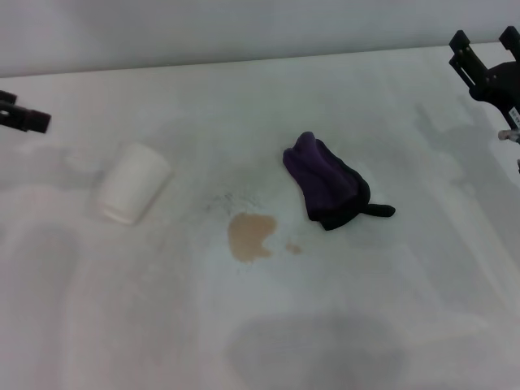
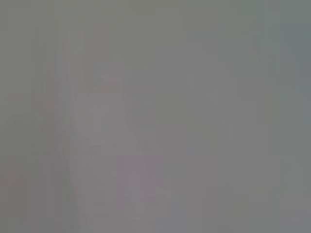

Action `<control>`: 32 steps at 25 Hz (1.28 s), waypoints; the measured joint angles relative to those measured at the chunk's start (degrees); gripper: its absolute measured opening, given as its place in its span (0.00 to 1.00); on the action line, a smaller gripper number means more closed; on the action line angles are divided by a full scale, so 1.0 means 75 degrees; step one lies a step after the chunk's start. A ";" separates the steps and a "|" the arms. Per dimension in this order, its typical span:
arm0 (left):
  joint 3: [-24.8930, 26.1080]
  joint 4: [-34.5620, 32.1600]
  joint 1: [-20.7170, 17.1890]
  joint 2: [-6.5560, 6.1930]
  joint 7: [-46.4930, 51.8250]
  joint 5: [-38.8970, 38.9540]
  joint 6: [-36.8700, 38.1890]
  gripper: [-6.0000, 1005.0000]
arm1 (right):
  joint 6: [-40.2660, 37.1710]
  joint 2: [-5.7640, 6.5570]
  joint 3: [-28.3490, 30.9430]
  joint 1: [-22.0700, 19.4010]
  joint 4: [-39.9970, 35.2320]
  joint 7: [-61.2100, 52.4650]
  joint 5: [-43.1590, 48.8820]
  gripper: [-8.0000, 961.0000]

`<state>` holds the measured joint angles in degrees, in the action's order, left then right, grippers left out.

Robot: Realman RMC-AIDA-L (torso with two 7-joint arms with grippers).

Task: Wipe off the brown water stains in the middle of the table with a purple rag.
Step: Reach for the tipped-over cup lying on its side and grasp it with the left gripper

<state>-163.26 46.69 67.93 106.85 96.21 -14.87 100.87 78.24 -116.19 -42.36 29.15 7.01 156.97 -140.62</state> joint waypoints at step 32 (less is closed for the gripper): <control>0.0007 -0.1713 0.0103 0.1531 0.0113 -0.0691 -0.3536 0.87 | 0.0034 0.0023 0.0082 -0.0165 -0.0244 -0.0033 -0.0019 0.90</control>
<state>-163.21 33.84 68.70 118.33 97.06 -20.05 74.35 78.49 -116.01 -41.74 27.91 5.18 156.72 -140.77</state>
